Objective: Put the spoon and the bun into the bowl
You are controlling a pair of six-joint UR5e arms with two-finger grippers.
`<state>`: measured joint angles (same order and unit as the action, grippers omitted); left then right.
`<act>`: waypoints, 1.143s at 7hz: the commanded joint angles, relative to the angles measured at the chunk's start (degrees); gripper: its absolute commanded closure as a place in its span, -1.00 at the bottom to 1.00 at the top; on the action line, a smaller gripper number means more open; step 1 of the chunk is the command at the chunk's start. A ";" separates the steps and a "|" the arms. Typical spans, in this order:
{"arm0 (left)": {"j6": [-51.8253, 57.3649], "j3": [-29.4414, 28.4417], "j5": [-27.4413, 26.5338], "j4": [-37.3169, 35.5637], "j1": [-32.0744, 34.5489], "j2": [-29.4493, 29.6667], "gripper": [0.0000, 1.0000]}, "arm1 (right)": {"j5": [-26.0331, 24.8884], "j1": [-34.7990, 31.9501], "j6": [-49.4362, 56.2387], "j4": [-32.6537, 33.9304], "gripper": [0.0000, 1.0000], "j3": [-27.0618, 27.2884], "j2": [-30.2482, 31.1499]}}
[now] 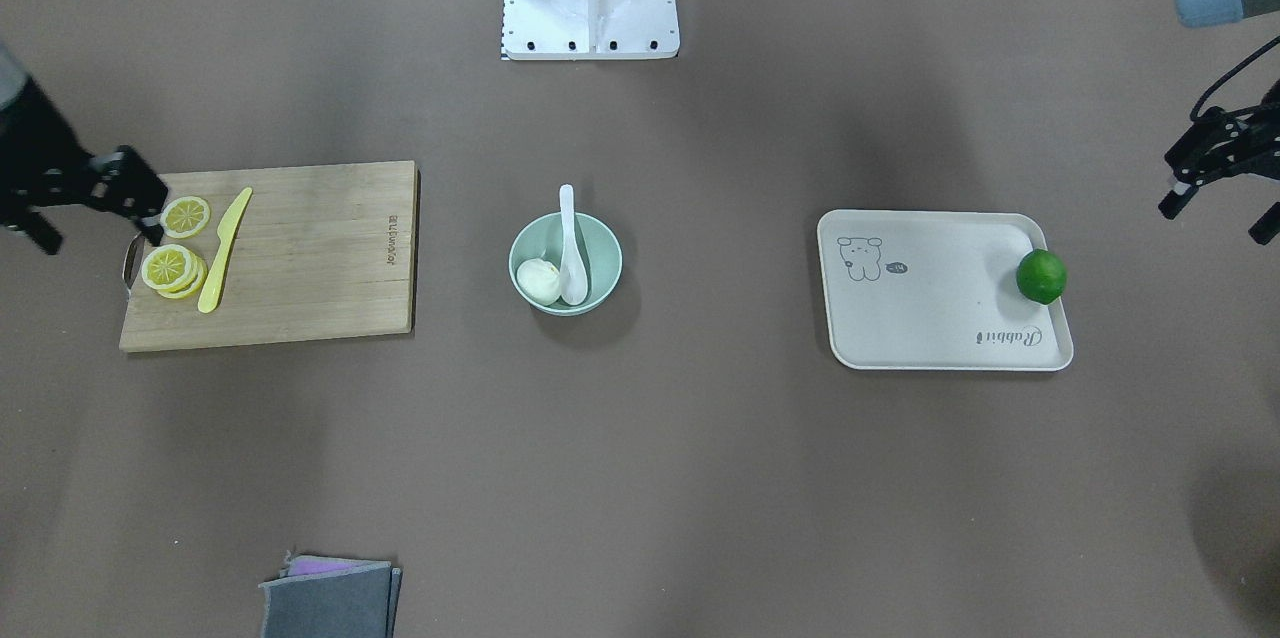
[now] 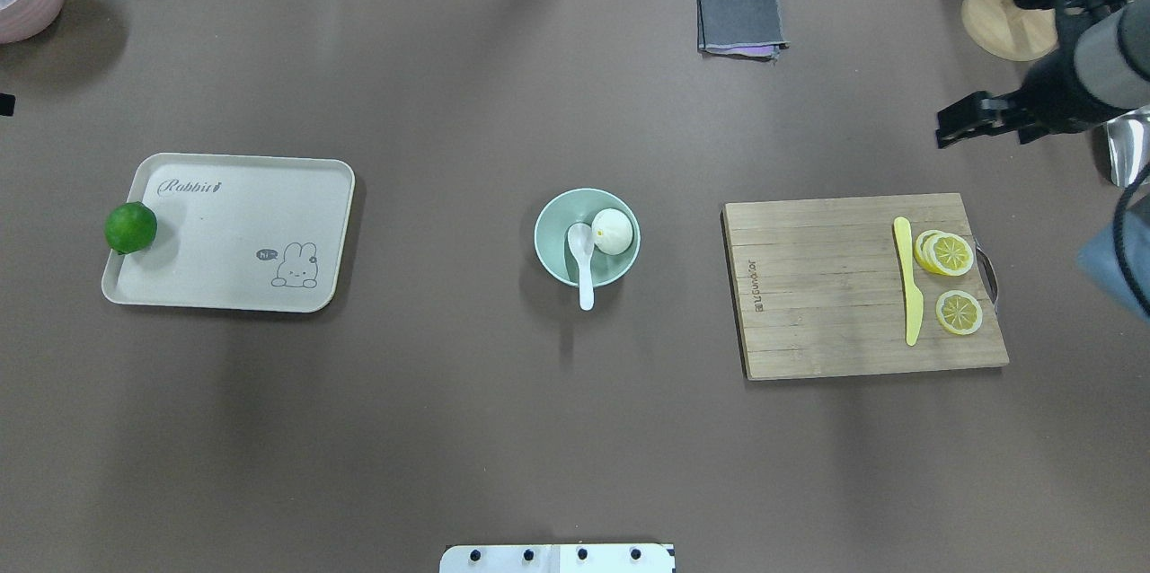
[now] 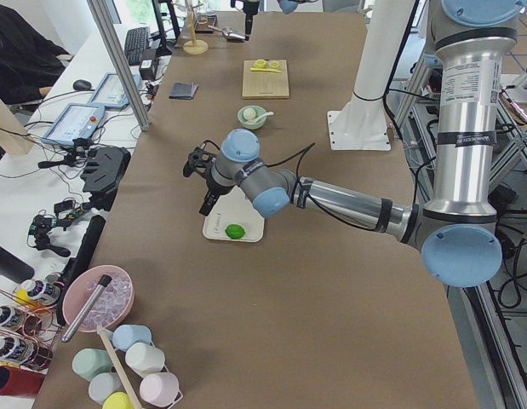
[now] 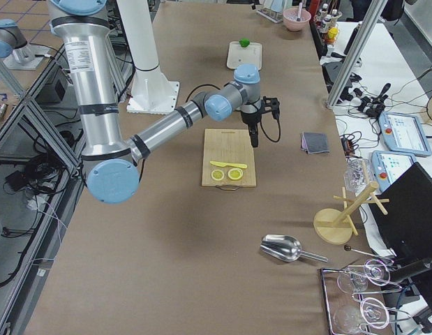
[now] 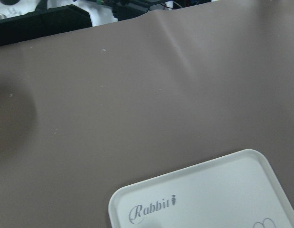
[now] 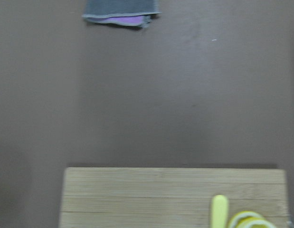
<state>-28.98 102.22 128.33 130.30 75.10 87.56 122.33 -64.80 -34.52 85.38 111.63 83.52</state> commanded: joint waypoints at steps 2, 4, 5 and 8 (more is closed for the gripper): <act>0.07 -5.44 0.52 3.30 6.02 -1.25 -0.96 | 7.12 -18.81 31.08 -3.01 -1.00 -20.49 3.06; 12.80 -5.27 5.32 -8.75 11.70 -0.73 -0.96 | 11.41 -24.74 35.29 -11.16 -1.00 -30.46 4.10; 22.21 -5.45 4.83 -16.23 13.30 -1.07 -0.96 | 10.57 -24.93 36.35 -13.90 -1.00 -31.55 6.20; 25.91 -5.98 7.53 -20.79 17.35 -4.14 -0.96 | 11.35 -26.25 35.48 -12.88 -1.00 -31.12 6.31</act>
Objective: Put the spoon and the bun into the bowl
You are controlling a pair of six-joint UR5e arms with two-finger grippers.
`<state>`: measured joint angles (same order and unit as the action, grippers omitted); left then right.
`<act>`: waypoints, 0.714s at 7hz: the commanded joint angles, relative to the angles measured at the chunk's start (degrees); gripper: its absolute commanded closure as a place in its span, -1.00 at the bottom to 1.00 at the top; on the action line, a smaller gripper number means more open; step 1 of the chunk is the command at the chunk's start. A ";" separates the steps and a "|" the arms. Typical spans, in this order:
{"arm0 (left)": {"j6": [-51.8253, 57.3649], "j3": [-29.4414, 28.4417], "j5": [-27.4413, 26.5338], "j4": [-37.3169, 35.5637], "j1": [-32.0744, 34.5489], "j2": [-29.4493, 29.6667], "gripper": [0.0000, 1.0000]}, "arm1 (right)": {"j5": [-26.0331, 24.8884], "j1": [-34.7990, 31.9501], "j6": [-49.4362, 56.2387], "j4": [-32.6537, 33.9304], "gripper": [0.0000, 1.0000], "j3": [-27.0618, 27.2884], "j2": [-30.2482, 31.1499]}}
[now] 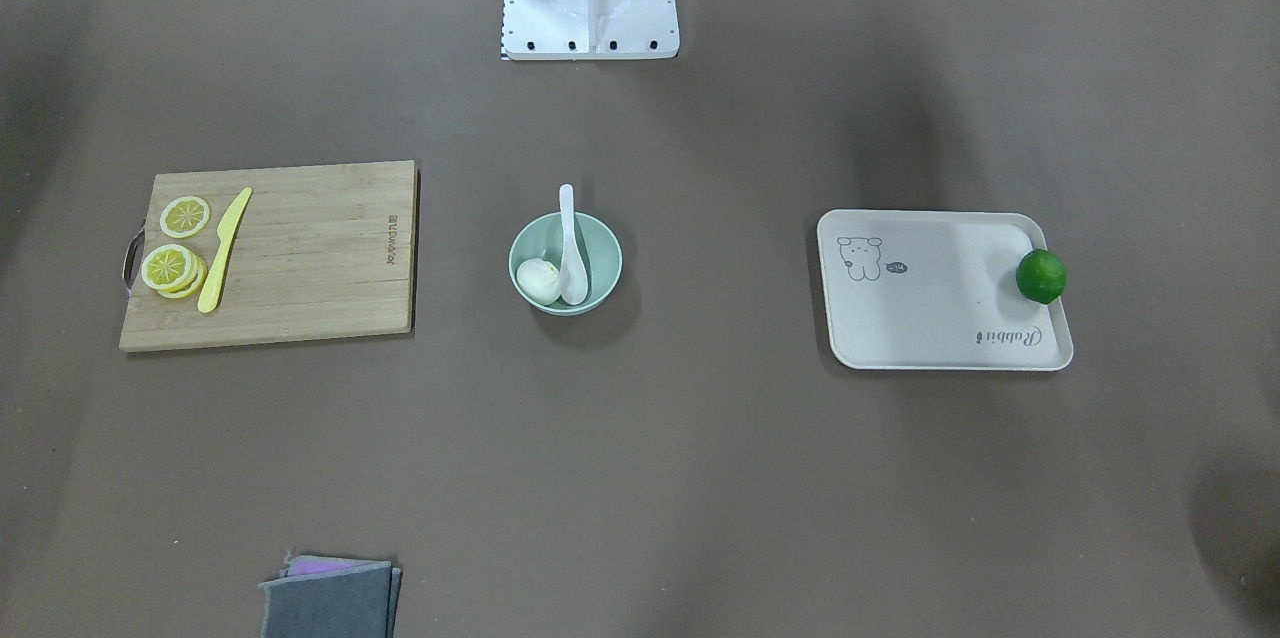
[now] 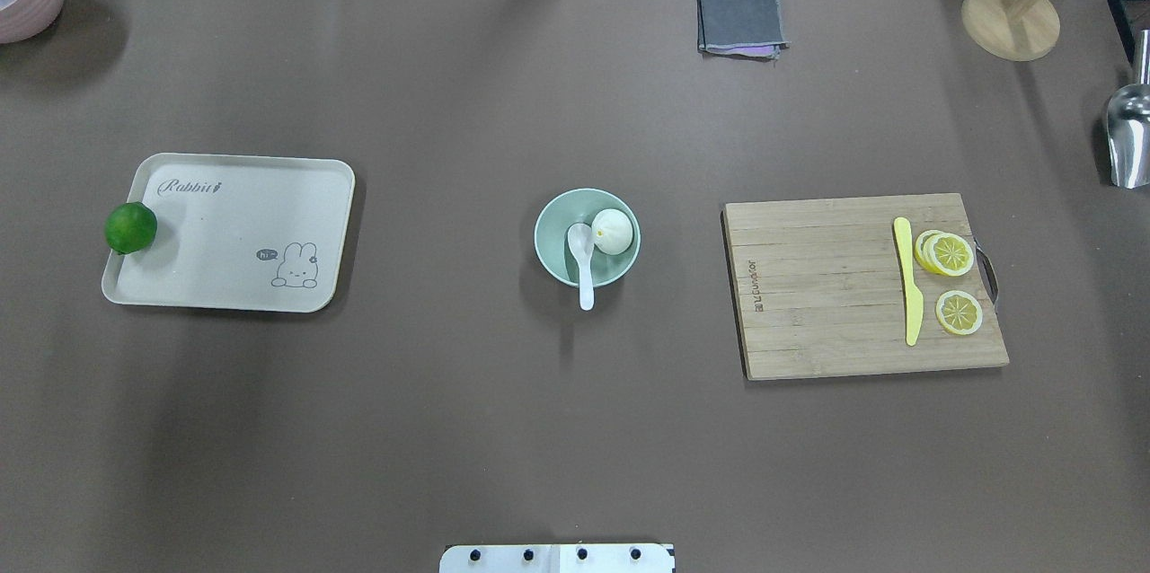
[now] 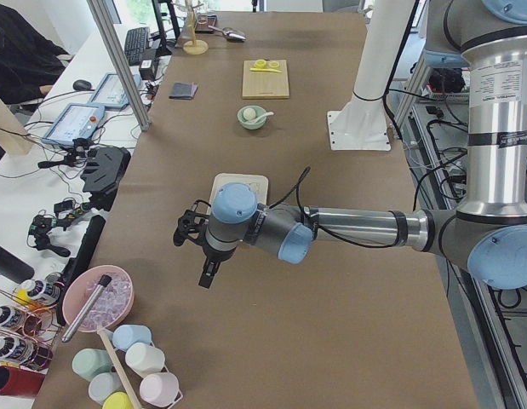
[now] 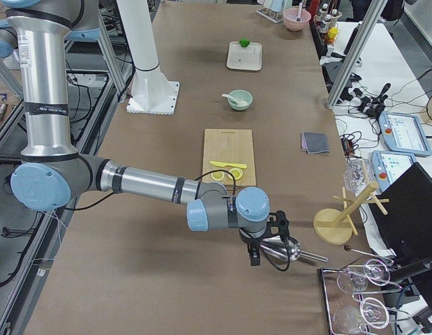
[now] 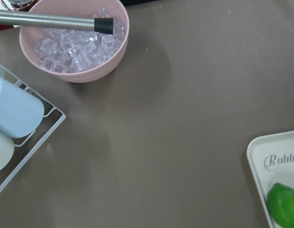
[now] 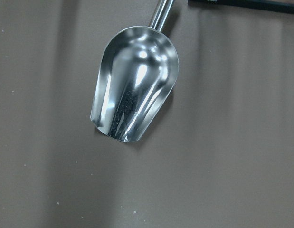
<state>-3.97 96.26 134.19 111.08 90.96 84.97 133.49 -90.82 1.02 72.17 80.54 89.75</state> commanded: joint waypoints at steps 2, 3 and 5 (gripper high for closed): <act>-3.64 0.07 3.01 -1.48 1.42 -1.22 -0.96 | 2.55 -1.54 -1.19 3.40 -1.00 2.15 0.16; -6.37 -0.02 2.92 -1.39 1.24 -0.69 -0.96 | 1.78 -1.64 -3.72 7.24 -1.00 5.82 0.60; -6.31 0.07 3.27 -1.13 1.33 -1.12 -0.96 | 1.51 -1.64 -4.36 10.01 -1.00 7.79 0.60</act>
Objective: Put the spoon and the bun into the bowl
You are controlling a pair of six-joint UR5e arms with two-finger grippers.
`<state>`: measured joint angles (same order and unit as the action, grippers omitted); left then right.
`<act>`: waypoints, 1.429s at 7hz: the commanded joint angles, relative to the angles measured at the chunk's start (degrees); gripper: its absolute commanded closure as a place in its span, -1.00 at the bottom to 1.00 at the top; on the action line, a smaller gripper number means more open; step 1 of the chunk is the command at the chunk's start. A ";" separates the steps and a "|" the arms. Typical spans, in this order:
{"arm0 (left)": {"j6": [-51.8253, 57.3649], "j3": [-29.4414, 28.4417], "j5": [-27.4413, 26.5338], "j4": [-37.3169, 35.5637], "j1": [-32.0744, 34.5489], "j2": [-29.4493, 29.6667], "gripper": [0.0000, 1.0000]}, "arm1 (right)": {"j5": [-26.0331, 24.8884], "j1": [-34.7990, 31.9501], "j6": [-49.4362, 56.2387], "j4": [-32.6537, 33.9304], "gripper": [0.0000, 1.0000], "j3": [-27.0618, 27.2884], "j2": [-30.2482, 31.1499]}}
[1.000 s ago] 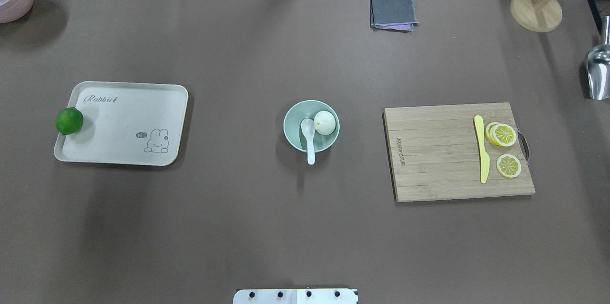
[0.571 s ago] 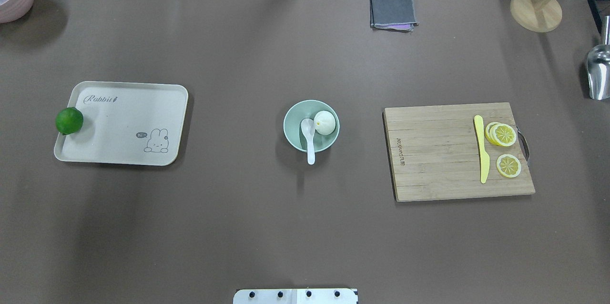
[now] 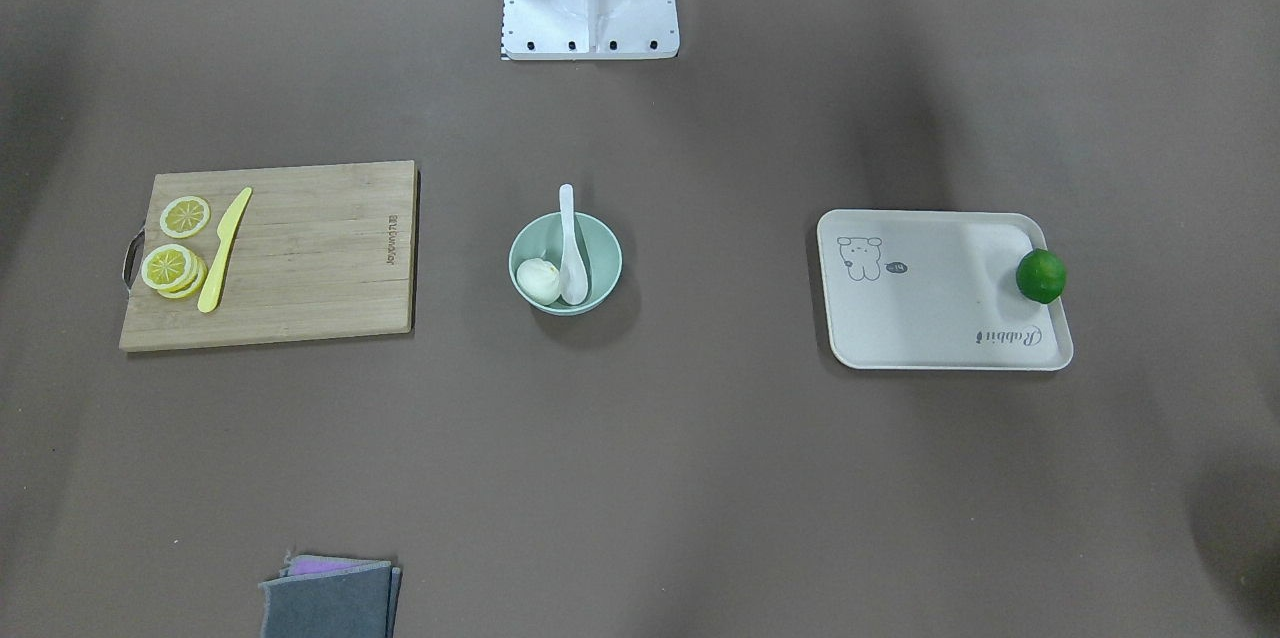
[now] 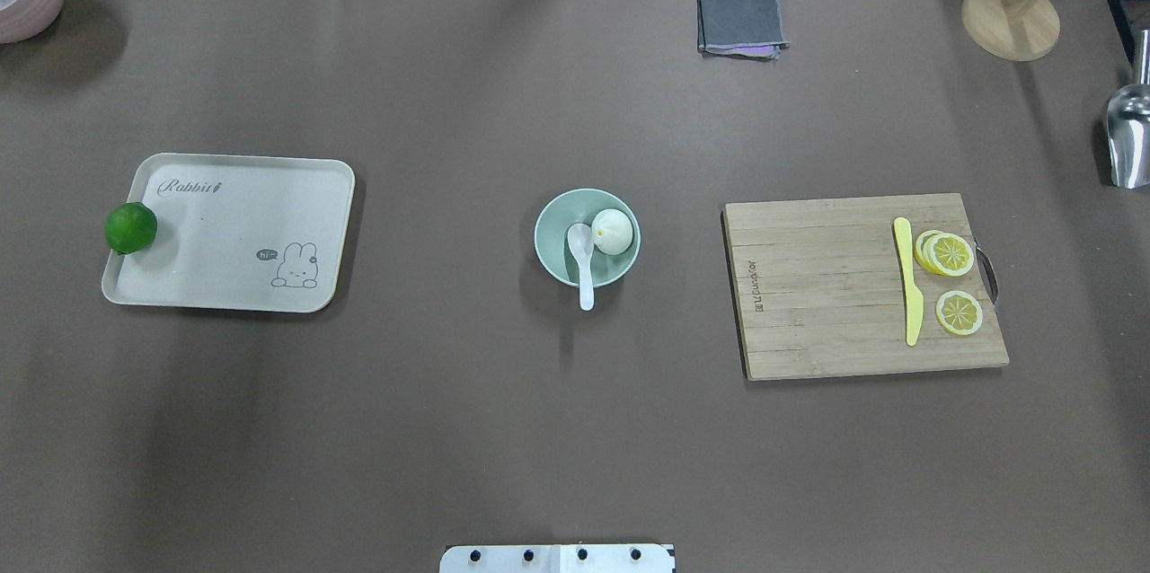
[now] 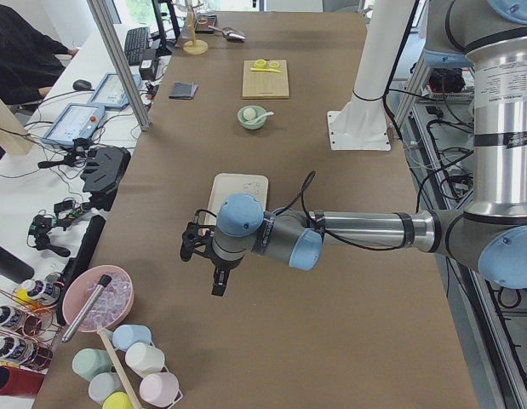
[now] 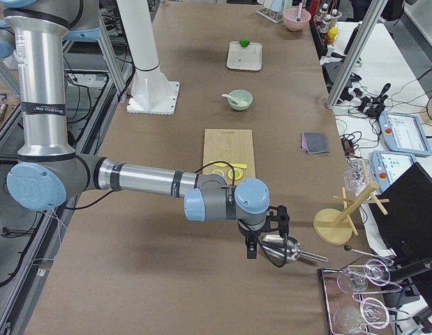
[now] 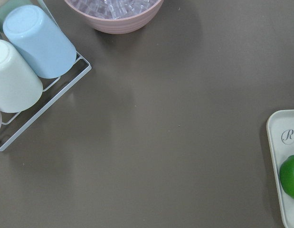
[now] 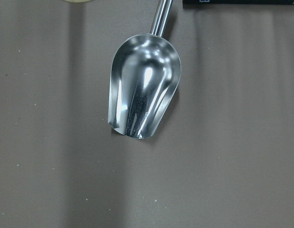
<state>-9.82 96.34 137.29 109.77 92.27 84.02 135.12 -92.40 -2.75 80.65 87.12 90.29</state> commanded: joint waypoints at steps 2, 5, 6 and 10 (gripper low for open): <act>-0.28 -0.10 0.08 0.09 0.02 0.26 -0.96 | -0.12 0.03 -0.59 1.53 -1.00 1.12 0.06; -0.11 0.08 0.08 0.00 0.10 0.62 -0.96 | 0.23 0.03 -0.59 1.18 -1.00 1.12 0.06; -0.11 0.16 0.08 0.00 0.19 0.62 -0.96 | 0.05 0.03 -0.59 1.09 -1.00 1.03 0.06; -0.11 0.16 -0.36 0.09 0.19 1.23 -0.96 | 0.31 0.11 -0.59 1.09 -1.00 0.77 0.06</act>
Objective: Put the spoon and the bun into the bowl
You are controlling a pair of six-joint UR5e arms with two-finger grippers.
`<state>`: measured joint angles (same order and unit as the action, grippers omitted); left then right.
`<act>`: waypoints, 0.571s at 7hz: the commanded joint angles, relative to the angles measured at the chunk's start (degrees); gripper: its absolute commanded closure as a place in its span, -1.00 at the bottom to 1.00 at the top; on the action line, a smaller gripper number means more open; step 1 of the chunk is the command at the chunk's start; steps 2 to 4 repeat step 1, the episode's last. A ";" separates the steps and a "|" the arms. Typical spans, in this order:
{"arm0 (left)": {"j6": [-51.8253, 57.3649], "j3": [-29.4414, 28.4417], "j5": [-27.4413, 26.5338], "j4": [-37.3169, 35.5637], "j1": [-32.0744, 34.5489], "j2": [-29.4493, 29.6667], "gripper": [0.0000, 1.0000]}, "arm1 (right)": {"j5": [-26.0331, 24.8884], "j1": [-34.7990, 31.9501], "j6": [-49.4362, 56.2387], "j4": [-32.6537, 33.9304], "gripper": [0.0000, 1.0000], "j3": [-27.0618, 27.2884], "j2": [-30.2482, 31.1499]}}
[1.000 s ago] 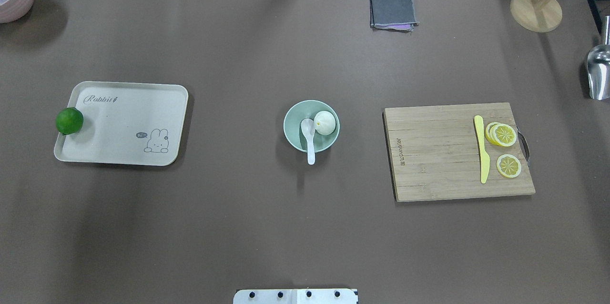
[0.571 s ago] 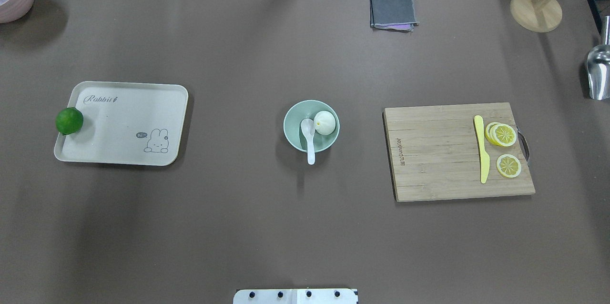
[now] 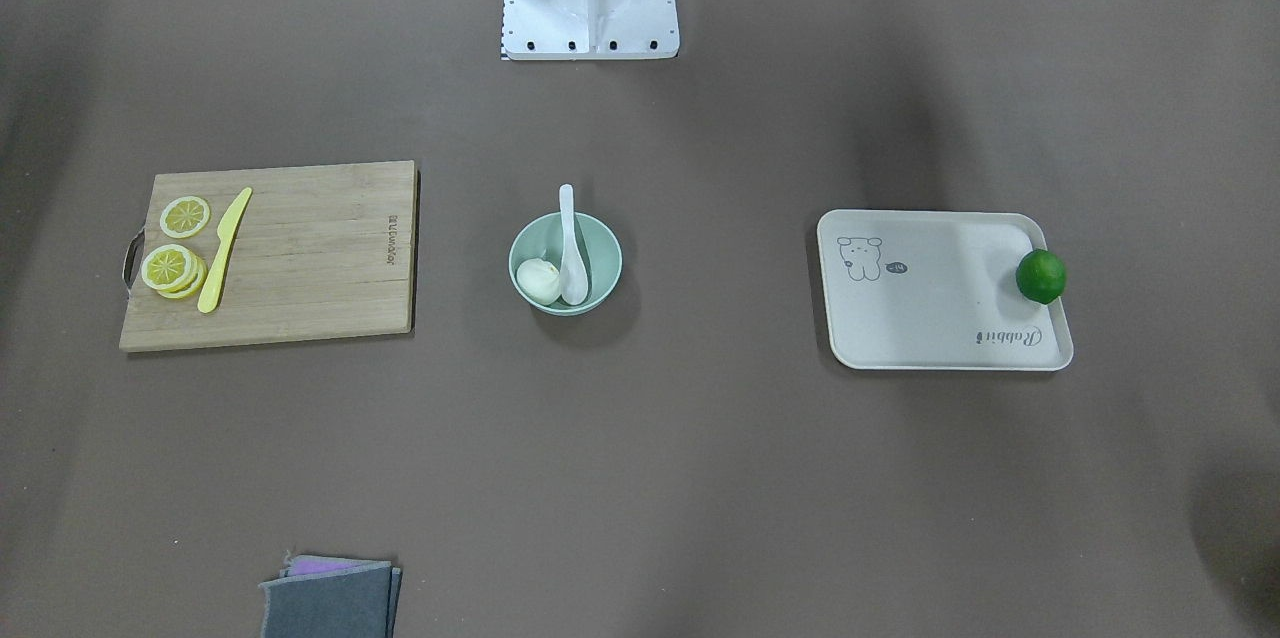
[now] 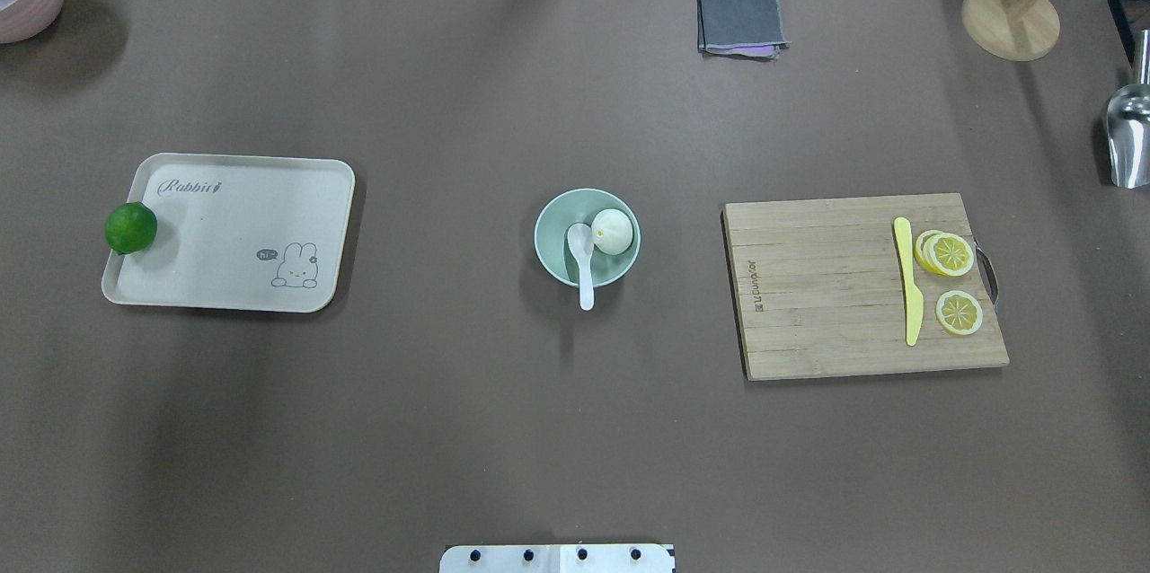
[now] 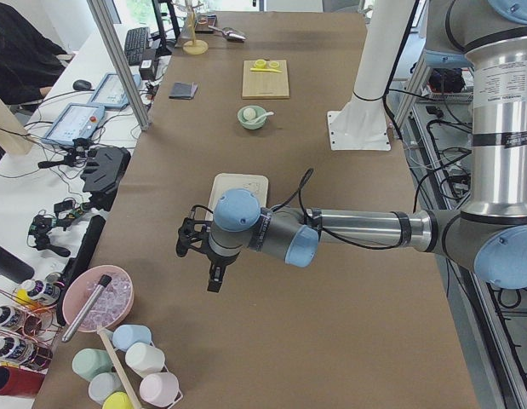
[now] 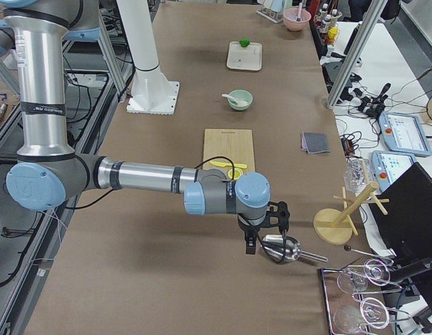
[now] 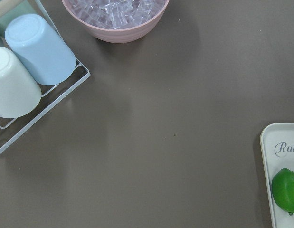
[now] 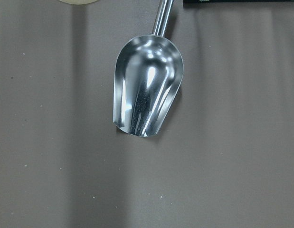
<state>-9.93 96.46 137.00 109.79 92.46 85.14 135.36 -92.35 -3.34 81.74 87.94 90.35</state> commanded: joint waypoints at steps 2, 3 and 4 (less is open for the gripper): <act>0.00 -0.04 -0.15 -0.01 0.00 0.38 -0.96 | 0.08 -0.03 0.00 0.00 -1.00 -0.04 0.00; 0.00 -0.04 -0.15 -0.01 0.00 0.38 -0.96 | 0.08 -0.03 0.00 0.00 -1.00 -0.04 0.00; 0.00 -0.04 -0.15 -0.01 0.00 0.38 -0.96 | 0.08 -0.03 0.00 0.00 -1.00 -0.04 0.00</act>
